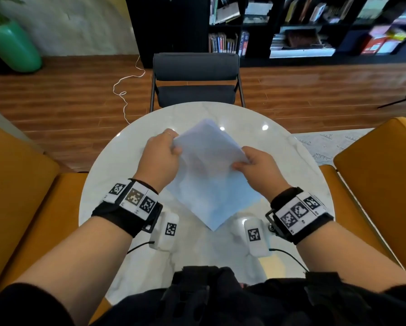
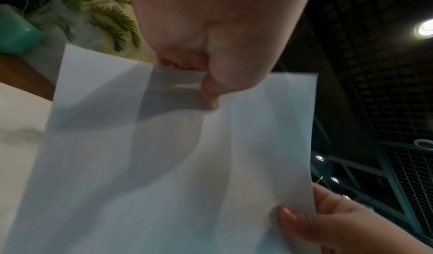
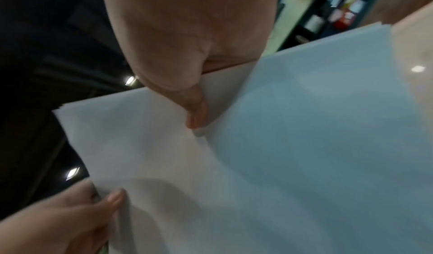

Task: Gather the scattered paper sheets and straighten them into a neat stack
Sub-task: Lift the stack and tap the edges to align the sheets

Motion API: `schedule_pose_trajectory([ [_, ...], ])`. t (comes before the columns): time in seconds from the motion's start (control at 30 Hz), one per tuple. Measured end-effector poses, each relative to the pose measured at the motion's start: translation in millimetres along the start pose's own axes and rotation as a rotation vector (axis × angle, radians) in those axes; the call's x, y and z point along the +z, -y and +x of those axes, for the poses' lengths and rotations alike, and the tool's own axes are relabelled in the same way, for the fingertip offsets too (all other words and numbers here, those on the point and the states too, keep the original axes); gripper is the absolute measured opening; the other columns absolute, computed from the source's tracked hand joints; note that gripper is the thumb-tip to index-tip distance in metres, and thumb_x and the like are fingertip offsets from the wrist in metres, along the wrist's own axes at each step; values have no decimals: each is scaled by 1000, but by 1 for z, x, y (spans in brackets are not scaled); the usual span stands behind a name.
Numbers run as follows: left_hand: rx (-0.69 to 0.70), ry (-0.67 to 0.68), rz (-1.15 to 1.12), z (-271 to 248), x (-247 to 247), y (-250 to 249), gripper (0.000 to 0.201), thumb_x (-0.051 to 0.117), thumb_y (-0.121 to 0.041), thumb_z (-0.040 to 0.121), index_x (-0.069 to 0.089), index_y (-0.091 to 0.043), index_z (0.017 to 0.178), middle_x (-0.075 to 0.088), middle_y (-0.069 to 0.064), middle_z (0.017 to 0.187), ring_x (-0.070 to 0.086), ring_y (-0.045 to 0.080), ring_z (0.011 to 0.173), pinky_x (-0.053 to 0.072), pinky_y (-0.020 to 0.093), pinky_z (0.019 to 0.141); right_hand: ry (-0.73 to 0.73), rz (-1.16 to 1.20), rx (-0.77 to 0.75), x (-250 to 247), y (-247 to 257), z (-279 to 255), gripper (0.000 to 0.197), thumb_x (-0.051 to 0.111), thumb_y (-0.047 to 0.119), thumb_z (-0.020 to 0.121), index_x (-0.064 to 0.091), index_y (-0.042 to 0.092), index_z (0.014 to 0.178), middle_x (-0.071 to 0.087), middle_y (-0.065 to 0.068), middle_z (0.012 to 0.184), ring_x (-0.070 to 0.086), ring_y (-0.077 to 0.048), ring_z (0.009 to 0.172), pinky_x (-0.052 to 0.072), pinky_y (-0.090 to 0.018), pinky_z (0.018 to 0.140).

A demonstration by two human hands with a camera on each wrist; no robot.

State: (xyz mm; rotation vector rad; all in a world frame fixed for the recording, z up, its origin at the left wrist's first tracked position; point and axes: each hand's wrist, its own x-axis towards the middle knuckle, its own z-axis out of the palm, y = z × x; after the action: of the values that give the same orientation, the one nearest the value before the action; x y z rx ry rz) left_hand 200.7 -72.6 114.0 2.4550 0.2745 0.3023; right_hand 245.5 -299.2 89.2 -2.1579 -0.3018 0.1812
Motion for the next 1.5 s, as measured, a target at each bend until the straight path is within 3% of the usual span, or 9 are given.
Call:
schedule_pose_trajectory([
  [0.13,-119,-145,-163,-14,-9,19,52,56,-14,91,40,-24,139,41,2,145,34,22,137,28,37,115,-93,400,136,-14,-13,-6,23,65,1,83,69,22,92,74,6,84,70,-3,69,56,-21,70],
  [0.3,-435,69,-833,-39,7,17,70,55,-16,92,17,-30,148,44,1,145,48,19,129,39,36,107,-42,646,189,-11,-17,-13,29,63,-6,84,65,9,108,74,-9,97,72,-22,83,59,-37,80],
  [0.43,-380,14,-684,-33,2,-7,37,45,-13,94,37,-22,129,60,-3,116,59,14,100,43,17,72,-72,627,137,-2,-9,-12,32,60,-6,86,61,17,109,72,-3,100,71,-16,85,58,-32,81],
  [0.83,-410,82,-627,-53,47,22,38,41,-1,91,42,-13,127,59,5,122,58,24,115,45,28,88,-24,329,344,31,-48,-27,31,65,1,85,65,5,116,70,-11,109,67,-26,102,51,-40,97],
  [0.93,-380,52,-603,-44,48,18,32,41,0,91,43,-17,117,60,5,117,59,26,109,46,29,85,-100,325,348,30,-44,-20,30,64,2,85,66,4,116,69,-8,104,66,-23,95,51,-26,86],
  [1.07,-249,-45,-683,-33,26,8,39,41,3,93,40,-13,128,63,-4,117,62,0,107,48,19,92,-183,392,247,12,-26,-6,21,65,0,85,69,8,104,68,6,86,63,-1,77,46,0,64],
  [1.17,-244,-41,-700,-45,34,19,41,41,9,92,41,-10,128,59,-17,108,59,-24,92,44,-1,78,-169,369,264,15,-33,-11,20,65,2,85,68,15,100,70,4,90,67,-1,81,51,-11,77],
  [1.33,-418,151,-541,-70,74,49,39,45,-5,93,41,-10,131,59,1,124,56,18,116,40,27,98,-87,230,426,45,-75,-31,26,64,8,86,68,7,111,70,-7,106,65,-24,104,47,-28,87],
  [1.5,-373,114,-528,-54,65,52,41,45,-2,94,40,-11,134,55,-5,120,51,11,112,33,20,95,-117,289,404,42,-71,-28,26,64,8,87,69,10,112,68,0,102,63,-17,98,44,-25,88],
])
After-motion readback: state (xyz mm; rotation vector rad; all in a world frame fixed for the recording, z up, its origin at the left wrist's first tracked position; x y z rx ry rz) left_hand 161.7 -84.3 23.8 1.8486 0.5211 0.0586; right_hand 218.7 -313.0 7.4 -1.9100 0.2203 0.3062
